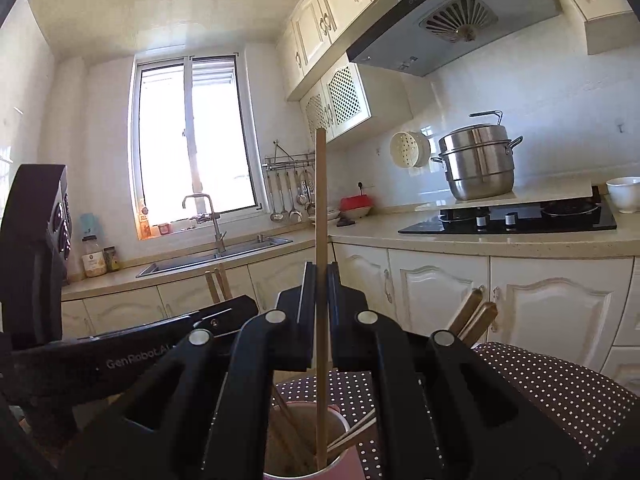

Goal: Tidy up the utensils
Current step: 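Open the right gripper to drop the chopstick into the cup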

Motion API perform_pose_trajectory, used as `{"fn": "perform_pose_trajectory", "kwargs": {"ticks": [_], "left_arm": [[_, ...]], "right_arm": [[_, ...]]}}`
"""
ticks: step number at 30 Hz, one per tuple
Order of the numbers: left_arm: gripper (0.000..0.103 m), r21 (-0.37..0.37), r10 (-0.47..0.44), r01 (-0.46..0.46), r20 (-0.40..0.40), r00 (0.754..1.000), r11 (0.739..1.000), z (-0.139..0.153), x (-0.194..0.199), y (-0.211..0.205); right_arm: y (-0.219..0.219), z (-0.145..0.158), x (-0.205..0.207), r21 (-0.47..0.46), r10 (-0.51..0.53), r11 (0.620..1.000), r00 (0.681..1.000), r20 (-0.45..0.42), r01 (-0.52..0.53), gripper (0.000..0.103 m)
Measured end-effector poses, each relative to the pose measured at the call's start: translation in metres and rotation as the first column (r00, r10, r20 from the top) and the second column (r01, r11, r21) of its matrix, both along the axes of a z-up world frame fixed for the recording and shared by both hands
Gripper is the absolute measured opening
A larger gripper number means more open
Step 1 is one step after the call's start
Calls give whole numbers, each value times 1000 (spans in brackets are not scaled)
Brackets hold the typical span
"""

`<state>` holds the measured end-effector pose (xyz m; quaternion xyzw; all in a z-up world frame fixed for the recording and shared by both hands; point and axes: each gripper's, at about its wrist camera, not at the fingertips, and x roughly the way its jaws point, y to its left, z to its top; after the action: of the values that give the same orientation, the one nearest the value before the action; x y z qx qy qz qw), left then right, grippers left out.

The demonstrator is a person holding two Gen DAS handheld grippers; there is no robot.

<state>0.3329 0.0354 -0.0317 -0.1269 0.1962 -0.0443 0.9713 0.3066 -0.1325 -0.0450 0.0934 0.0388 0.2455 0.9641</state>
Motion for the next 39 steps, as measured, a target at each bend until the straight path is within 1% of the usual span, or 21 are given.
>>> {"fn": "perform_pose_trajectory", "kwargs": {"ticks": [8,12,15,17,21,22,24,27,28,31,32,39], "left_arm": [[50,18,31,-31,-13,999,999,0,-12,1],[50,21,40,-39,-29,999,999,-1,-16,3],[55,29,41,-40,-29,999,999,1,-22,2],[55,41,48,-47,-27,998,998,4,-27,1],[64,48,59,-57,-23,998,997,11,-38,2],[65,51,62,-61,-20,998,997,12,-41,2],[67,53,69,-68,-13,998,996,15,-48,3],[68,53,73,-73,-7,997,996,19,-60,3],[68,55,76,-76,-8,997,996,20,-64,3],[68,61,79,-79,0,997,995,25,-76,4],[68,61,78,-78,4,997,995,27,-80,4],[70,74,68,-69,18,998,995,36,-109,0]], "right_arm": [[0,-1,-10,-34,-4,999,1000,-15,4,6],[2,-3,-15,-53,-4,999,1000,-29,2,7],[3,-2,-21,-67,-8,998,999,-37,5,7],[2,0,-24,-71,-14,997,999,-36,11,7],[2,5,-33,-77,-21,997,999,-40,18,8],[2,6,-35,-78,-21,997,999,-39,18,8],[1,9,-41,-86,-27,996,999,-33,24,10],[-3,14,-51,-88,-39,995,999,-25,36,25],[-4,15,-55,-86,-44,995,999,-20,42,32],[-9,21,-65,-78,-53,996,999,-9,52,40],[-10,23,-68,-78,-55,995,998,-4,55,42],[-16,34,-92,-90,-66,994,998,12,67,45]]}}
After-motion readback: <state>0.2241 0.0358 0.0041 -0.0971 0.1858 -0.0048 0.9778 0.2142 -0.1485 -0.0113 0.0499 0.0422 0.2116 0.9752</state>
